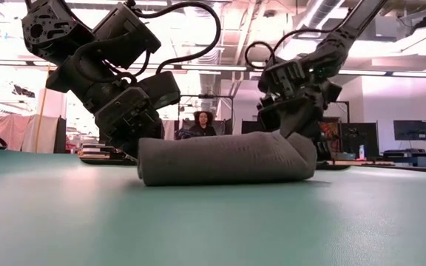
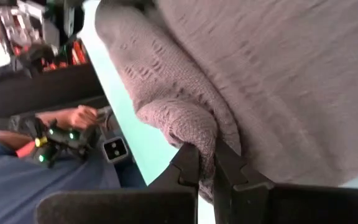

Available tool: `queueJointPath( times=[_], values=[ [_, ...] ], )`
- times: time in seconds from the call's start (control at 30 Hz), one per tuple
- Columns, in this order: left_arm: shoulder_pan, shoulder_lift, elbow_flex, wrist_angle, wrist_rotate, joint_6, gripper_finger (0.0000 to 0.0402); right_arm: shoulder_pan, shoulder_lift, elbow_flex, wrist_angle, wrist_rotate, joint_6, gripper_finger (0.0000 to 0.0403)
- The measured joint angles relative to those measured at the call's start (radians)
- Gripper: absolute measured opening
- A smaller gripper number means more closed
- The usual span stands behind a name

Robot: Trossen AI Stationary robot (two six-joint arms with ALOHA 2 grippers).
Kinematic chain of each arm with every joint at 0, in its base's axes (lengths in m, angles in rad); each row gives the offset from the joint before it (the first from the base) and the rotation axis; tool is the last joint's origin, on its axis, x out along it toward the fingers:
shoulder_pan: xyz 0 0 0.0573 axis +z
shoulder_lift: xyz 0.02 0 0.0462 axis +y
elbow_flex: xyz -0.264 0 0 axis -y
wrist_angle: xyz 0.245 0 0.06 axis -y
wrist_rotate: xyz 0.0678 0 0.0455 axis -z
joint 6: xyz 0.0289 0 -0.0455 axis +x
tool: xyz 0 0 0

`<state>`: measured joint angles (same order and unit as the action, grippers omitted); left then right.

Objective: Roll towel
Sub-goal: Roll the microfiber towel

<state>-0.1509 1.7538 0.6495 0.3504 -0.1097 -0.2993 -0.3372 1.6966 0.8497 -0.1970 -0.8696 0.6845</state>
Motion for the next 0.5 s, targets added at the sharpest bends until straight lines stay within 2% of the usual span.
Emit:
queueJointPath(
  times=[0.33,0.5],
  values=[
    [0.000,0.000,0.000,-0.010,-0.002,-0.005,0.0000,-0.029,0.027,-0.005,-0.127,0.007,-0.038,0.0027],
    [0.000,0.000,0.000,-0.003,-0.007,-0.022,0.0000,-0.048,0.027,-0.006,-0.139,0.007,0.005,0.0027]
  ],
)
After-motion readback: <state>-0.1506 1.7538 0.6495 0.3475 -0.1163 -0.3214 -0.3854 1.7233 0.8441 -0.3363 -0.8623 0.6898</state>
